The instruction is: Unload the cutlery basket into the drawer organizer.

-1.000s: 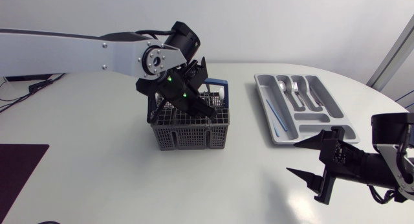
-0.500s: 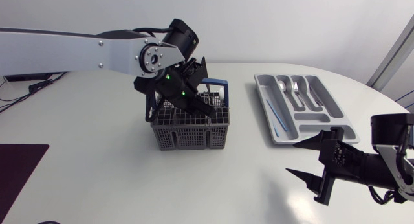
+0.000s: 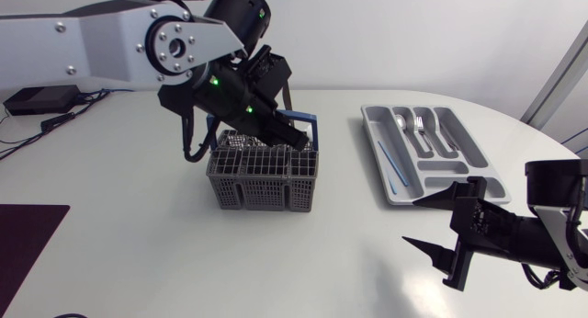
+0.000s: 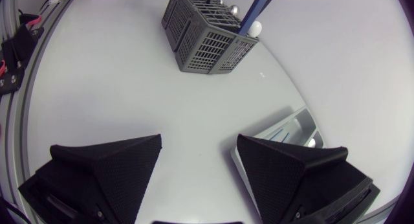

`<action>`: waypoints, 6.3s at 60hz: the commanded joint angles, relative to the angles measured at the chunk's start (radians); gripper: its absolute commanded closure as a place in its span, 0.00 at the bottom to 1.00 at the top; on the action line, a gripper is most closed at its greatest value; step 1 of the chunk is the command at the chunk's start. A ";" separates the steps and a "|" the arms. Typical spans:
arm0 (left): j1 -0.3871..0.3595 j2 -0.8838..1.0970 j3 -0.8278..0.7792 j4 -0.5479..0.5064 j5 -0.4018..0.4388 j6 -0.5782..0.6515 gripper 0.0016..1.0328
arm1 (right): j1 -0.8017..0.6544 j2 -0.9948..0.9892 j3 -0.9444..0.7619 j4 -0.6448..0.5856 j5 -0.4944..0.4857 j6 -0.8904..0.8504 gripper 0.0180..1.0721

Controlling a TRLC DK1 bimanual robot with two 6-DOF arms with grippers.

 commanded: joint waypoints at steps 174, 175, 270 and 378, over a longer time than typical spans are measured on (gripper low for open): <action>0.021 -0.027 -0.058 -0.120 0.148 0.318 0.04 | -0.195 0.205 0.222 -0.139 -0.085 -0.150 0.95; 0.027 -0.033 -0.065 -0.114 0.142 0.318 0.04 | -0.217 0.217 0.223 -0.117 -0.077 -0.167 0.95; 0.188 -0.130 -0.273 0.043 0.039 0.313 0.04 | -0.142 0.383 0.168 0.326 0.285 -0.067 0.34; 0.298 -0.306 -0.547 0.124 0.038 0.427 0.05 | 0.251 0.692 0.630 0.274 0.113 0.738 0.92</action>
